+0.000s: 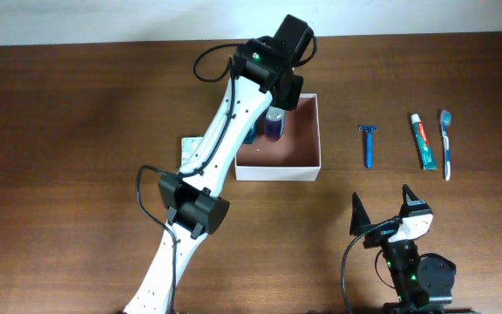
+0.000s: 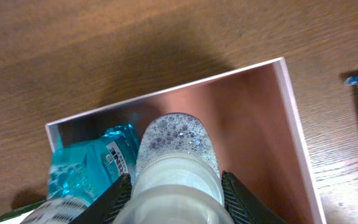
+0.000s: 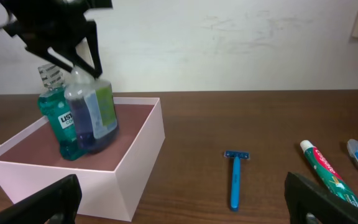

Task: Pack container
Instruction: 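Lower the soap pump bottle into the box and release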

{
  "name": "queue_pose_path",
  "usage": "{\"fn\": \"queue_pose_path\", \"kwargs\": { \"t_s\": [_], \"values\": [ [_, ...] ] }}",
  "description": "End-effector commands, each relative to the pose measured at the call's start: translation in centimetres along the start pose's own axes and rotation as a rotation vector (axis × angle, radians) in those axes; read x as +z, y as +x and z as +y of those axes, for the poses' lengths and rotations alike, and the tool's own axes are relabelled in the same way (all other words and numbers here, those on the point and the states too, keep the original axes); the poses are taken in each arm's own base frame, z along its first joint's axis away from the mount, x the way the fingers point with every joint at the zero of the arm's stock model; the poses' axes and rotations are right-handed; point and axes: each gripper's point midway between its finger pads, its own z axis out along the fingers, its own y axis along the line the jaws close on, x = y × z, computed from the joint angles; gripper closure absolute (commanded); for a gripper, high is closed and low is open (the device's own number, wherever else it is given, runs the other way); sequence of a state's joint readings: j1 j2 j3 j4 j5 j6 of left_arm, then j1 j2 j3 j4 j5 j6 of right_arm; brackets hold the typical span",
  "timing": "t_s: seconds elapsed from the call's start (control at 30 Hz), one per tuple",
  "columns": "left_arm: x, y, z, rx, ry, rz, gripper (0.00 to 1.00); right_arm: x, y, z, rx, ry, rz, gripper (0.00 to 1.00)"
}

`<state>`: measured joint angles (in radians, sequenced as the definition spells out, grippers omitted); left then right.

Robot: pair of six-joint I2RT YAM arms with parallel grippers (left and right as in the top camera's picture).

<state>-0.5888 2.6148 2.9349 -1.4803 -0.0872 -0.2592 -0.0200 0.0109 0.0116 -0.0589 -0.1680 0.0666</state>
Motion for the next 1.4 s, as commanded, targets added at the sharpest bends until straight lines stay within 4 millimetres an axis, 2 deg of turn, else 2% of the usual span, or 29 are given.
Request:
{"fn": "queue_pose_path", "kwargs": {
  "t_s": [0.0,0.03,0.13,0.33,0.47,0.67,0.77,0.8,0.83,0.87,0.9,1.13,1.37],
  "values": [
    [-0.6,-0.6,0.7,-0.027,-0.014,-0.024,0.97,0.0,0.2,0.0,-0.006,-0.004,0.003,0.01],
    [-0.6,-0.6,0.8,-0.028,-0.018,-0.026,0.94,0.0,0.2,0.0,-0.006,-0.004,0.003,0.01],
    [-0.6,-0.7,1.6,-0.027,-0.064,-0.032,0.93,0.0,0.2,0.0,-0.006,-0.004,0.003,0.02],
    [-0.6,-0.4,1.7,-0.027,-0.069,-0.022,0.93,0.0,0.2,0.0,-0.006,-0.004,0.003,0.01],
    [-0.6,-0.4,1.7,-0.027,-0.069,-0.022,0.87,0.0,0.2,0.0,-0.006,-0.004,0.003,0.01],
    [-0.6,-0.4,1.7,-0.027,-0.069,-0.022,0.66,0.0,0.2,0.0,-0.006,-0.004,0.003,0.01],
    [-0.6,-0.4,1.7,-0.027,-0.069,-0.021,0.64,0.0,0.2,0.0,-0.006,-0.004,0.003,0.01],
    [-0.6,-0.4,1.7,-0.027,-0.069,-0.021,0.60,0.0,0.2,0.0,-0.006,-0.005,0.003,0.01],
    [-0.6,-0.4,1.7,-0.027,-0.069,-0.022,0.50,0.0,0.2,0.0,-0.006,-0.004,0.003,0.02],
    [-0.6,-0.4,1.7,-0.027,-0.069,-0.022,0.34,0.0,0.2,0.0,-0.006,-0.004,0.003,0.01],
    [-0.6,-0.4,1.7,-0.027,-0.069,-0.022,0.29,0.0,0.2,0.0,-0.006,-0.004,0.003,0.01],
    [-0.6,-0.6,1.7,-0.029,-0.068,-0.029,0.28,0.0,0.2,0.0,-0.006,-0.004,0.003,0.01],
    [-0.7,-1.7,1.5,-0.033,-0.056,-0.071,0.29,0.0,0.2,0.0,-0.006,-0.004,0.003,0.01]
  ]
}}
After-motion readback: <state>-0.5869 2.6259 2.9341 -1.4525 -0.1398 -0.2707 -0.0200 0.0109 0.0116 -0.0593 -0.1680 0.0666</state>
